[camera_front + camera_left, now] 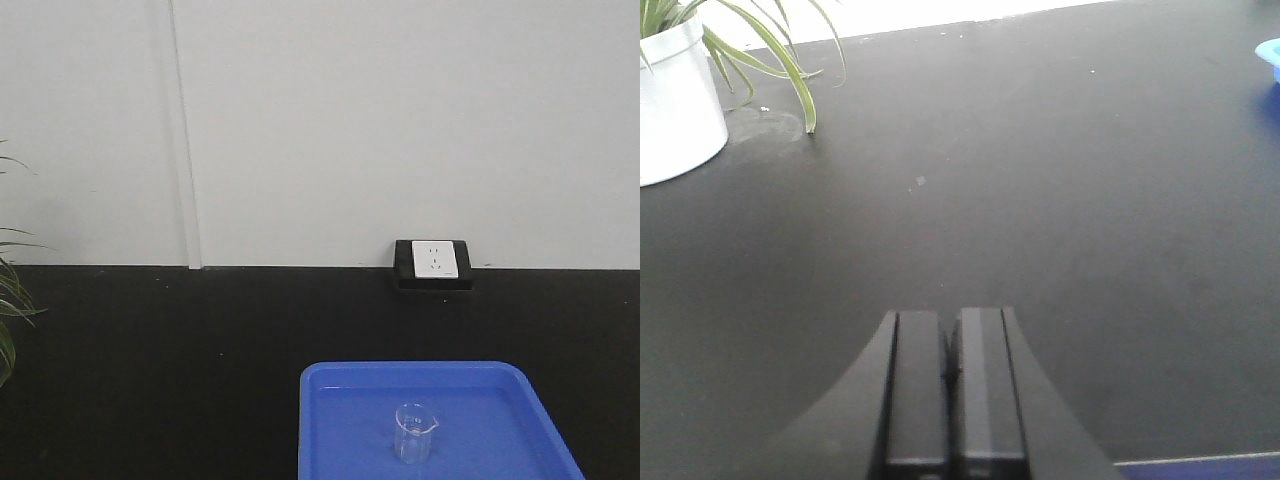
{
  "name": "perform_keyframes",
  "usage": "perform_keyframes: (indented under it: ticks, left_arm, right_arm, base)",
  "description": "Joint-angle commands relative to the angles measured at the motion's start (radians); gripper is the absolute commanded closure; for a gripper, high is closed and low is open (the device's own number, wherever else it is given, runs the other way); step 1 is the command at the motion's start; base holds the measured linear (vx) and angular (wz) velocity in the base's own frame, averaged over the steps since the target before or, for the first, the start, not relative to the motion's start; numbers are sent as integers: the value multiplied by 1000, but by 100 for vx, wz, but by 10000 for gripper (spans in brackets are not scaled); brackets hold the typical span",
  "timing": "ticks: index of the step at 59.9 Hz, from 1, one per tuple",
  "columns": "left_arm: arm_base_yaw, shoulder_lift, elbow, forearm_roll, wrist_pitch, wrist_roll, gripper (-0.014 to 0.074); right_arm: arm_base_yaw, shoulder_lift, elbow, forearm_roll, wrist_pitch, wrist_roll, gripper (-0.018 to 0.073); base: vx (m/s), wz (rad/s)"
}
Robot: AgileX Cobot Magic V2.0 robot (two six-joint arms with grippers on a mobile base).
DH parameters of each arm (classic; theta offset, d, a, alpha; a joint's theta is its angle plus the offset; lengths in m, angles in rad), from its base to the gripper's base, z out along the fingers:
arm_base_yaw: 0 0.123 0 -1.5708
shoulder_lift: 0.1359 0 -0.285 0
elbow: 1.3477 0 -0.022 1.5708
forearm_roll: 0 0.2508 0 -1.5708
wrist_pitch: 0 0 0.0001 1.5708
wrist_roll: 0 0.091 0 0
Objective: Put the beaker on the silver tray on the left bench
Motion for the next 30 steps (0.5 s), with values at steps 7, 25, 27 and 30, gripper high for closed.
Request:
perform_keyframes:
  ticks: [7, 25, 27, 30]
  left_arm:
    - [-5, -7, 20, -3, -75, -1, 595]
    - [-5, -7, 20, -3, -75, -1, 595]
    - [-5, -7, 20, -3, -75, -1, 595]
    - [-5, -7, 20, -3, -75, -1, 595]
  right_arm:
    - [-2, -11, 5, -9, -85, -12, 571]
    - [-2, -11, 5, -9, -85, -12, 571]
    - [-2, -11, 5, -9, -85, -12, 571]
    - [-2, -11, 5, -9, -85, -12, 571]
  base:
    - [0, 0]
    - [0, 0]
    - [0, 0]
    - [0, 0]
